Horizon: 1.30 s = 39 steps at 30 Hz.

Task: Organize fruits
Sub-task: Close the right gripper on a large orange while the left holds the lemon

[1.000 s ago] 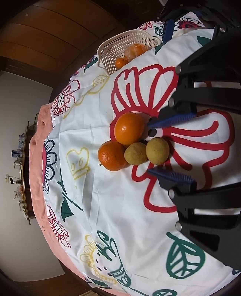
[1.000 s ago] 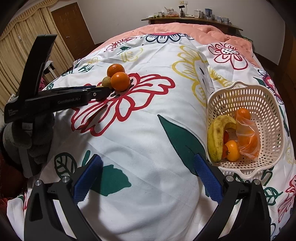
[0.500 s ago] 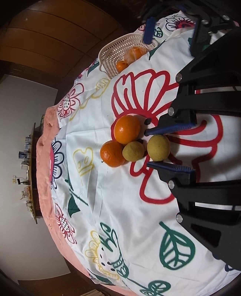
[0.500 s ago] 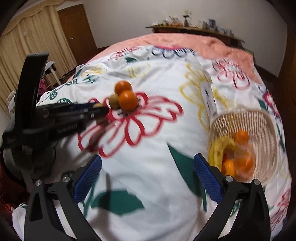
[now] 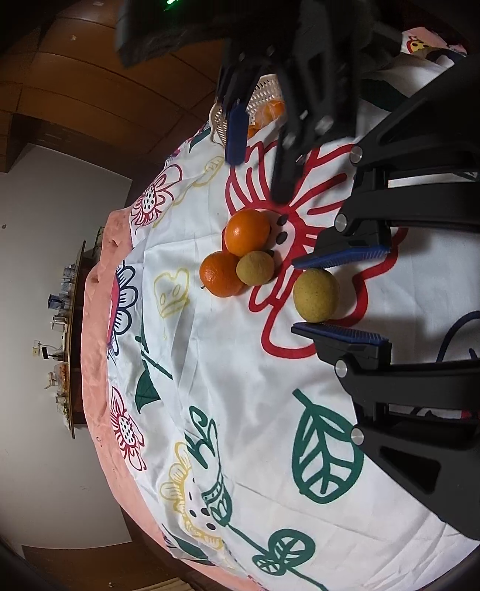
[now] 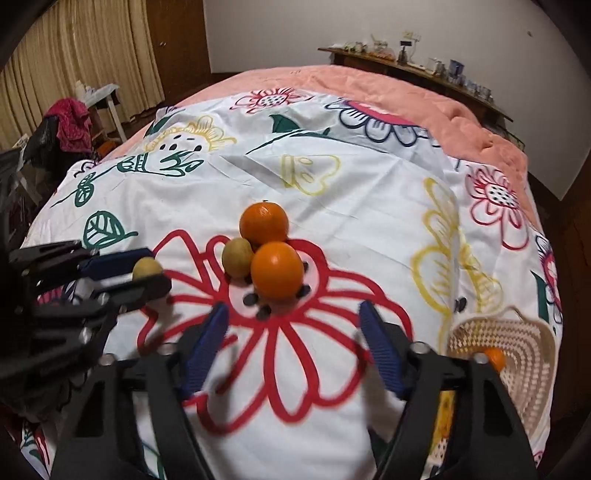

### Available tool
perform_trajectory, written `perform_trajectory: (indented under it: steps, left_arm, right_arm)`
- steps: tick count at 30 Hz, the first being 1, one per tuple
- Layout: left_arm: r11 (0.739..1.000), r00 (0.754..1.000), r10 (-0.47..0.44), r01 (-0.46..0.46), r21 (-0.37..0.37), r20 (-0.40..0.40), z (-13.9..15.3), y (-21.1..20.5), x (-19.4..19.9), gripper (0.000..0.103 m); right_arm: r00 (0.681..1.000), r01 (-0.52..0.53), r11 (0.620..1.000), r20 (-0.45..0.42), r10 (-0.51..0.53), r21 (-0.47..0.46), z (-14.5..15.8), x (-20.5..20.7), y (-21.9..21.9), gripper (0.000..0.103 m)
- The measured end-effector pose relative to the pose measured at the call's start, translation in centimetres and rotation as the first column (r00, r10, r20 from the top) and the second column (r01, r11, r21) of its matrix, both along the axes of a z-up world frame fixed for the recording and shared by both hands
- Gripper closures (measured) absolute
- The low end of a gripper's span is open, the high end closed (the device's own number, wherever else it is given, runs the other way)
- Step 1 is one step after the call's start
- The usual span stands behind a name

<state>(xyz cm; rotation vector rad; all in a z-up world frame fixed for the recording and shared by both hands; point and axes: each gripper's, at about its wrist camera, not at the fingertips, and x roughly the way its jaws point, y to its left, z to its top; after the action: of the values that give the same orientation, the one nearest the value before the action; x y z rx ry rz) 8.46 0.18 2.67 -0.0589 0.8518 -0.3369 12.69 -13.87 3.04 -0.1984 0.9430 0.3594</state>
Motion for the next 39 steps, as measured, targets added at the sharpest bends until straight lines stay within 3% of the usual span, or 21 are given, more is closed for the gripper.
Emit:
perform_trajectory:
  steps: [3, 8, 13, 25, 39]
  left_arm:
    - [1.000, 1.000, -0.003, 0.003, -0.012, -0.005, -0.3, 0.3, 0.0, 0.073]
    - [0.999, 1.000, -0.006, 0.006, -0.033, -0.009, -0.5, 0.8, 0.0, 0.073]
    - [0.999, 1.000, -0.010, 0.009, -0.046, -0.013, -0.7, 0.9, 0.1, 0.073]
    - [0.999, 1.000, -0.005, 0.005, -0.041, -0.013, -0.8, 0.8, 0.1, 0.073]
    - [0.999, 1.000, 0.005, -0.005, -0.035, -0.011, -0.6, 0.9, -0.1, 0.073]
  right_arm:
    - [0.999, -0.018, 1.000, -0.027, 0.018, -0.004, -0.5, 1.5, 1.0, 0.046]
    - [0.998, -0.039, 0.999, -0.057, 0.038, -0.025, -1.3, 3.2, 2.3, 0.049]
    - [0.996, -0.056, 0.998, -0.073, 0.054, -0.013, -1.6, 3.8, 2.8, 0.049]
    - [0.993, -0.054, 0.998, -0.103, 0.056, 0.016, -1.9, 3.7, 2.4, 0.065]
    - [0.998, -0.005, 0.997, -0.060, 0.010, 0.082, -0.5, 1.0, 0.9, 0.065]
